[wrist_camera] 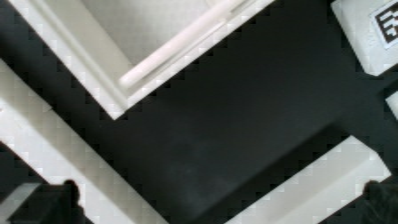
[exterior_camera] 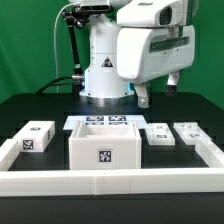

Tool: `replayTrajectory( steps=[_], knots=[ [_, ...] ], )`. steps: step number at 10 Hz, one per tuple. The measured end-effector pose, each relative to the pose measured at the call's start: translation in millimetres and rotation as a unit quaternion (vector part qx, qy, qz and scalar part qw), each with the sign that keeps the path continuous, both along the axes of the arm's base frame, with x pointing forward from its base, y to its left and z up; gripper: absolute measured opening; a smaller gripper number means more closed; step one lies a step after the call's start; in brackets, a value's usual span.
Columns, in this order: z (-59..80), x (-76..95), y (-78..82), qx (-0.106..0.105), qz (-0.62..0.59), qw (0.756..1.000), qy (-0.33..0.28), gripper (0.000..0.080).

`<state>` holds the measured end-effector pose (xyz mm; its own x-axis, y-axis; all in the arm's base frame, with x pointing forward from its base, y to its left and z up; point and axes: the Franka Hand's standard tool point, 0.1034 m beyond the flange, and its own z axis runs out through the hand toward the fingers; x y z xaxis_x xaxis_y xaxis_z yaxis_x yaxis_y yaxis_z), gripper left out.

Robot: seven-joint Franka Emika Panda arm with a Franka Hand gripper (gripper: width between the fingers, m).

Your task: Assemble cabinet

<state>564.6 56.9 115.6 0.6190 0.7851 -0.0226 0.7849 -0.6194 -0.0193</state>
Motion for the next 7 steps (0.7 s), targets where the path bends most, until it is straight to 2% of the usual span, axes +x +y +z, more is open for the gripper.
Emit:
replayTrajectory(
  steps=[7],
  knots=[
    [-0.1, 0.0, 0.0, 0.0, 0.0, 1.0, 0.0, 0.0797]
  ],
)
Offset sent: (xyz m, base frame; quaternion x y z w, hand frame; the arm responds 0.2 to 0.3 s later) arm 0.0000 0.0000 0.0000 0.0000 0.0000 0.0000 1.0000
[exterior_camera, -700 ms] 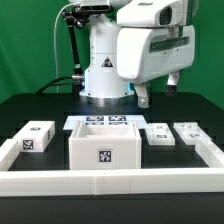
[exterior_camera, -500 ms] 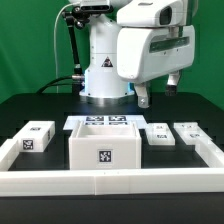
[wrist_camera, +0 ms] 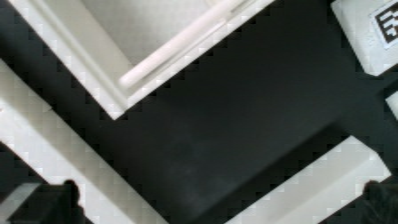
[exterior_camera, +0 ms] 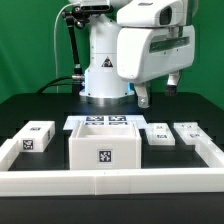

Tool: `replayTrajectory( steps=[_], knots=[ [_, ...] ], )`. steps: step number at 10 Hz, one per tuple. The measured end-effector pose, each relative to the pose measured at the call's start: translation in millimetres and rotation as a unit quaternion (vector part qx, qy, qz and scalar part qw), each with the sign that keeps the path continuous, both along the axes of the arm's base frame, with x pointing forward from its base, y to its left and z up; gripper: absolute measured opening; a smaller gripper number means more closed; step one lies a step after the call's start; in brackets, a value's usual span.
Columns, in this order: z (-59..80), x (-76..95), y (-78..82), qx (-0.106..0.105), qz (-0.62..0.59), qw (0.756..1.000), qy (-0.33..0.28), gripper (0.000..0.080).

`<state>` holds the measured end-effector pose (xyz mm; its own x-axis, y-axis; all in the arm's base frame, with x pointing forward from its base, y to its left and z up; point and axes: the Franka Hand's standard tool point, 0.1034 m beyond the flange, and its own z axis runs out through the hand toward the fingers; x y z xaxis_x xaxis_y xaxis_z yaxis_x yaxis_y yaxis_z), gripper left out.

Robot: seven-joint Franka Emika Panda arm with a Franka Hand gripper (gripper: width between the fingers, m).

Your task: Assemble cabinet

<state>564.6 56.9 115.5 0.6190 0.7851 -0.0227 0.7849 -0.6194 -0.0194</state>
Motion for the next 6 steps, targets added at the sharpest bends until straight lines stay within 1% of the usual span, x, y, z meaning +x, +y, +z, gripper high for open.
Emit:
replayTrajectory(
  steps=[3, 4, 6],
  knots=[
    [-0.1, 0.0, 0.0, 0.0, 0.0, 1.0, 0.0, 0.0797],
    [-0.5, -0.5, -2.4, 0.0, 0.021, 1.0, -0.003, 0.0797],
    [-4.5, -8.1, -17.7, 0.002, 0.101, 0.995, -0.014, 0.0797]
  ],
)
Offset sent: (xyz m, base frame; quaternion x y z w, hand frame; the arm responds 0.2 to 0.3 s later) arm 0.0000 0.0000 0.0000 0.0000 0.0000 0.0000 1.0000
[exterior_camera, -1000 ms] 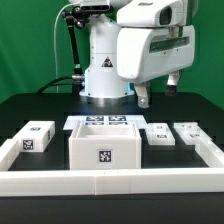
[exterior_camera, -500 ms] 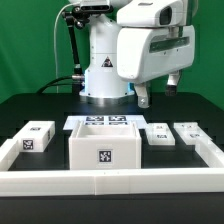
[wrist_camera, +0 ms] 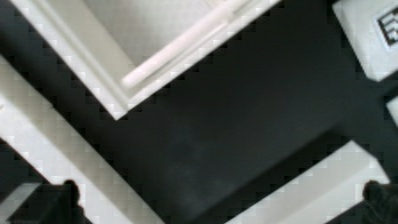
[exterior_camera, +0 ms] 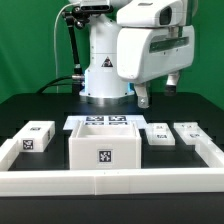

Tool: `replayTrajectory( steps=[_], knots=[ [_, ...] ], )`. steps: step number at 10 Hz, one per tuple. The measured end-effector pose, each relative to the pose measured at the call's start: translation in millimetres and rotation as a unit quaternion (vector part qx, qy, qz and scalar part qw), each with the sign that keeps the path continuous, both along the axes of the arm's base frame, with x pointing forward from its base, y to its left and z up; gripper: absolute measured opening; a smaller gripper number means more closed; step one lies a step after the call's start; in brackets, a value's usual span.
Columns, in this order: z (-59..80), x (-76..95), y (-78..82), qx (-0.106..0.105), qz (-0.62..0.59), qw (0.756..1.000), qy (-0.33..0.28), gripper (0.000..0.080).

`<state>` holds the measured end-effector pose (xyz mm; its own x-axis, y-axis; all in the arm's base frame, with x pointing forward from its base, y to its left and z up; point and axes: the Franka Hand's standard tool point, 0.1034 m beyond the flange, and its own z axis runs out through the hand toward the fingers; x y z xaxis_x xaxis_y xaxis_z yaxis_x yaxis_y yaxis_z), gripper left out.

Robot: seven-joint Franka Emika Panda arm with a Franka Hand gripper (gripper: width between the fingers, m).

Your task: Assemble cabinet

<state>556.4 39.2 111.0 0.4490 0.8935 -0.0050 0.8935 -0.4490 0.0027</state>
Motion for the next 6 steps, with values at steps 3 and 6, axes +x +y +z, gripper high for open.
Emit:
replayTrajectory(
  steps=[3, 6],
  knots=[
    [-6.1, -3.4, -19.9, 0.0, 0.071, 0.997, 0.009, 0.0797],
    [-6.9, -3.7, -19.4, 0.001, 0.071, 0.997, 0.009, 0.0797]
  ],
)
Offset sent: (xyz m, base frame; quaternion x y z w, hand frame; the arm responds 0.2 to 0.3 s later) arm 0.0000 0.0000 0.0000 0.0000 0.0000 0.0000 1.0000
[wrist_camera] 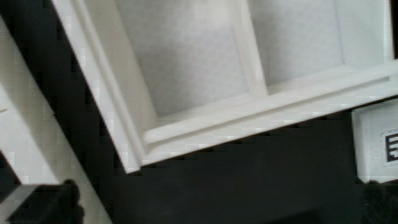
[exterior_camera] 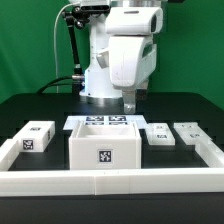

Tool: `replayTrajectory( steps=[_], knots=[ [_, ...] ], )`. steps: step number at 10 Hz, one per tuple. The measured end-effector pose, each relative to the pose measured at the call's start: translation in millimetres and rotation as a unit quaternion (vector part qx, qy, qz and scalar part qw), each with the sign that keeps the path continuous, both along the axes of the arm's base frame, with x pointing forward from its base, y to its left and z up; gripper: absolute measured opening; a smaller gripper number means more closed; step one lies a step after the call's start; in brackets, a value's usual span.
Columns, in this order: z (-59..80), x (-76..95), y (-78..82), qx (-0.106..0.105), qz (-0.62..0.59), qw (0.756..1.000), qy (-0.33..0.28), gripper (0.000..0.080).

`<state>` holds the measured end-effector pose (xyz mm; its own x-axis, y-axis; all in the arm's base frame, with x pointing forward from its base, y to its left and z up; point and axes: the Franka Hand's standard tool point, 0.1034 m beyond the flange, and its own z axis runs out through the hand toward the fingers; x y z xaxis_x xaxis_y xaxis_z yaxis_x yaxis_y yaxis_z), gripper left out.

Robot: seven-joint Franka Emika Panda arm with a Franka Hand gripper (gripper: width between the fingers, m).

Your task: Assemble cabinet

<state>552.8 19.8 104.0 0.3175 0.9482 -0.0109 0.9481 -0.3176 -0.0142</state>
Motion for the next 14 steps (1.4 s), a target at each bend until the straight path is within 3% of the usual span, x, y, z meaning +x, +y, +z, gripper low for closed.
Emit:
replayTrajectory(
  steps=[4, 9, 13, 14],
  knots=[
    [-7.9, -7.4, -7.9, -0.009, 0.125, 0.992, -0.003, 0.0797],
    [-9.1, -10.0, -9.3, -0.011, 0.12, 0.993, 0.003, 0.0797],
    [-22.5, -40.2, -17.1, -0.008, 0.128, 0.992, 0.008, 0.0797],
    [-22.6, -39.6, -17.2, -0.008, 0.128, 0.992, 0.008, 0.0797]
  ],
)
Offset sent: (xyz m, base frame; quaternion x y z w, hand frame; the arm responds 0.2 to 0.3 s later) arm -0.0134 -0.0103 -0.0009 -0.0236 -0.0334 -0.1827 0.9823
